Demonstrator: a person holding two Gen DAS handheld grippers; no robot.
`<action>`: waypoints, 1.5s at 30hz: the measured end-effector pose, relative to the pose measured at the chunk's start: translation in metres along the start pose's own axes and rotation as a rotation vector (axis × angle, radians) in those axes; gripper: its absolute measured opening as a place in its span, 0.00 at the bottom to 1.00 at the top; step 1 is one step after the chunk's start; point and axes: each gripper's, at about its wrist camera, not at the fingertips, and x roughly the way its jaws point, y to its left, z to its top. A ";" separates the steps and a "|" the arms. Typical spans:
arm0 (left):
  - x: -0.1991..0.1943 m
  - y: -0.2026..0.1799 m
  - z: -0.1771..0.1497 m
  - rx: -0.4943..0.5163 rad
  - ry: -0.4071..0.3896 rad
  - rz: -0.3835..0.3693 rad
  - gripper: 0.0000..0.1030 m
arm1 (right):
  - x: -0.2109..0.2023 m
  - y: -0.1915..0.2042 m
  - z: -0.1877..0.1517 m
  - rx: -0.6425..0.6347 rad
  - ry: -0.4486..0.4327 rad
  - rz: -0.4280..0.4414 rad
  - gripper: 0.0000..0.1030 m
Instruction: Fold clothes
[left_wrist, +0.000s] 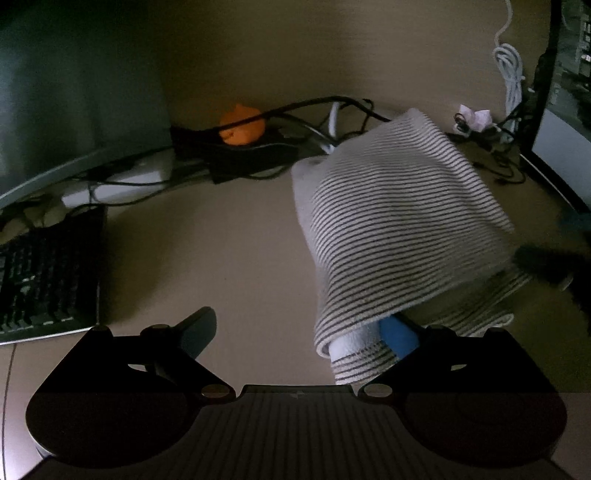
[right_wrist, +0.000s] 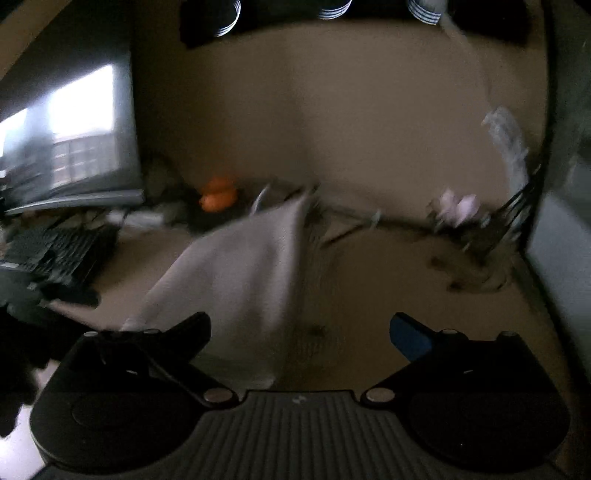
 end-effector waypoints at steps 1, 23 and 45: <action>0.000 0.002 -0.001 -0.004 -0.001 0.007 0.96 | 0.000 0.000 0.001 -0.001 -0.005 -0.004 1.00; -0.006 0.021 -0.031 -0.129 0.026 -0.010 0.99 | -0.013 0.020 -0.016 0.007 -0.116 -0.056 1.00; -0.015 -0.010 -0.095 -0.086 -0.138 0.036 1.00 | -0.030 0.035 -0.091 0.104 -0.045 -0.023 1.00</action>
